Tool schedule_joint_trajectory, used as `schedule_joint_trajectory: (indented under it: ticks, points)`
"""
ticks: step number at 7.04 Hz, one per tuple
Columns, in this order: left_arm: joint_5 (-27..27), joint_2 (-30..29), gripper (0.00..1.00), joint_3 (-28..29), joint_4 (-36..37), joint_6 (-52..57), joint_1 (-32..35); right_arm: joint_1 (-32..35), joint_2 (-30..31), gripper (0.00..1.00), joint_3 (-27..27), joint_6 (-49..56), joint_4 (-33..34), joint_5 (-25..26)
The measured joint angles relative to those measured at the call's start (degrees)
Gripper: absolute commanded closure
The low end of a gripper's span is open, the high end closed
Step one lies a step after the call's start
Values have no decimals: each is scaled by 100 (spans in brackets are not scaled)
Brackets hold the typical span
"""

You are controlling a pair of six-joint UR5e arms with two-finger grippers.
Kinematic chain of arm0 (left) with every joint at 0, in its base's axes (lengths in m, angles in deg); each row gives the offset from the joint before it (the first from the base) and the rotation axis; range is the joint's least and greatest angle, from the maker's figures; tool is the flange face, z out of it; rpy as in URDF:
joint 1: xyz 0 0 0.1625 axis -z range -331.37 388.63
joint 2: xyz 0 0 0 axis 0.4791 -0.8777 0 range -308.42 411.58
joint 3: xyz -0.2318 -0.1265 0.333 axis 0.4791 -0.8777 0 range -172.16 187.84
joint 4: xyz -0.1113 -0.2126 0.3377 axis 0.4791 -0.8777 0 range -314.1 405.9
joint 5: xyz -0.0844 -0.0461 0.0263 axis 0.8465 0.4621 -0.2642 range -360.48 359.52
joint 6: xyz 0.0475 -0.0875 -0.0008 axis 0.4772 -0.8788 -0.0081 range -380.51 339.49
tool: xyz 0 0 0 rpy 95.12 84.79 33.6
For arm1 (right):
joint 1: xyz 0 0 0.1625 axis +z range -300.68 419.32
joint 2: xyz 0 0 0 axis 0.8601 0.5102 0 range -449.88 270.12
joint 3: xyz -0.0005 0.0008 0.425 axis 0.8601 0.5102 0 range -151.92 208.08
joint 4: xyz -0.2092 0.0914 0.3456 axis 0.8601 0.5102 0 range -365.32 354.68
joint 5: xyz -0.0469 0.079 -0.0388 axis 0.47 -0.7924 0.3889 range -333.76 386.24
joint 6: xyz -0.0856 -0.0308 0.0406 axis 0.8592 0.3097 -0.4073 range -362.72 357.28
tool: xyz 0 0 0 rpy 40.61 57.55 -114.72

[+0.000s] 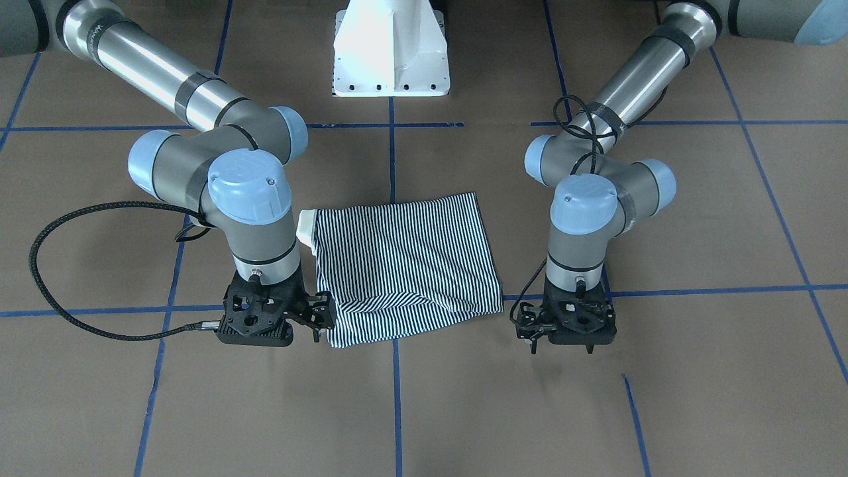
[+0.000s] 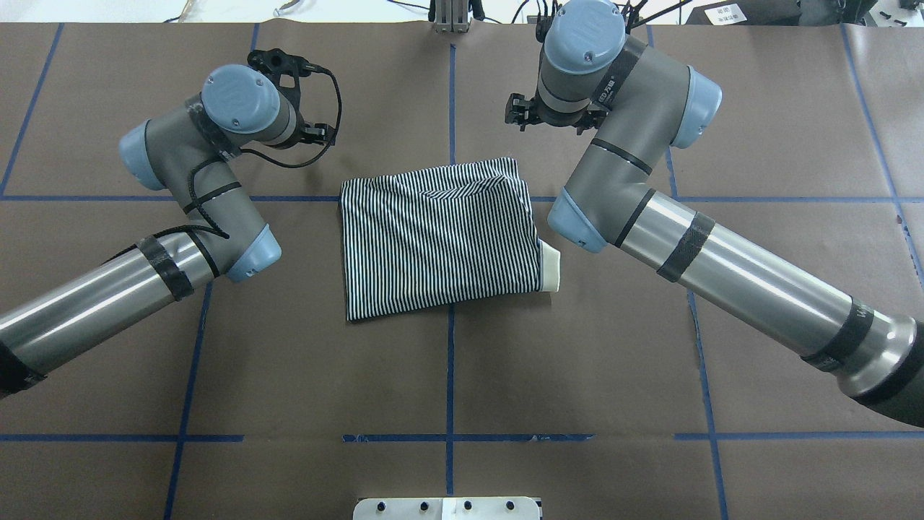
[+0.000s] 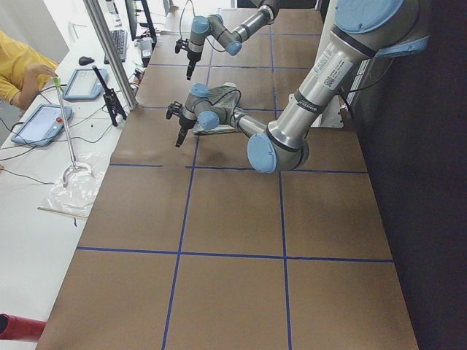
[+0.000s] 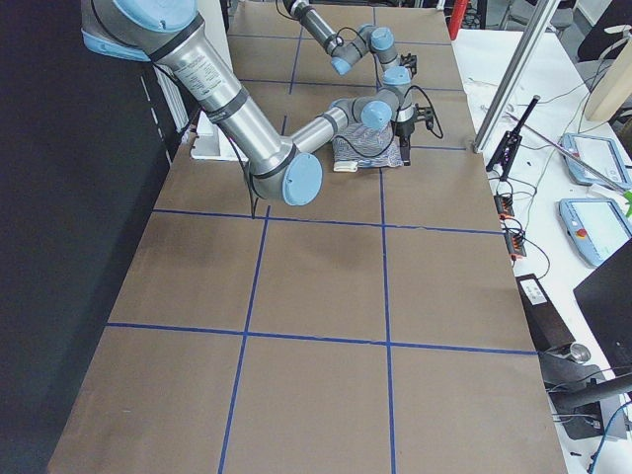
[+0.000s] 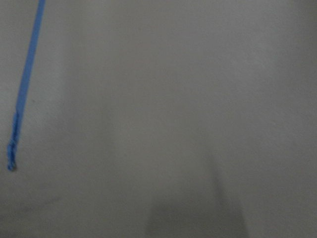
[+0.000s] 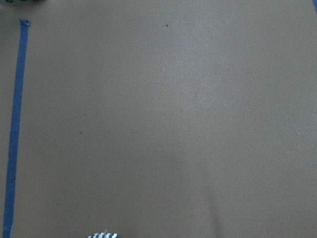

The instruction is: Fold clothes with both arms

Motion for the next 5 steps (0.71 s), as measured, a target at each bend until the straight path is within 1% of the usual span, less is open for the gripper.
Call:
schedule_joint_trajectory:
  ticks: [1, 2, 3, 5]
  points:
    - [261, 115, 0, -359, 26, 170, 75, 18, 86, 0, -75, 30, 0, -58]
    - [525, 417, 0, -970, 81, 265, 110, 72, 288, 0, -303, 146, 9, -179]
    - [736, 816, 0, -1737, 288, 420, 132, 186, 643, 0, -701, 394, 31, -347]
    - [957, 1614, 0, -3512, 1321, 977, 200, 587, 1704, 0, -1731, 1233, 75, -816]
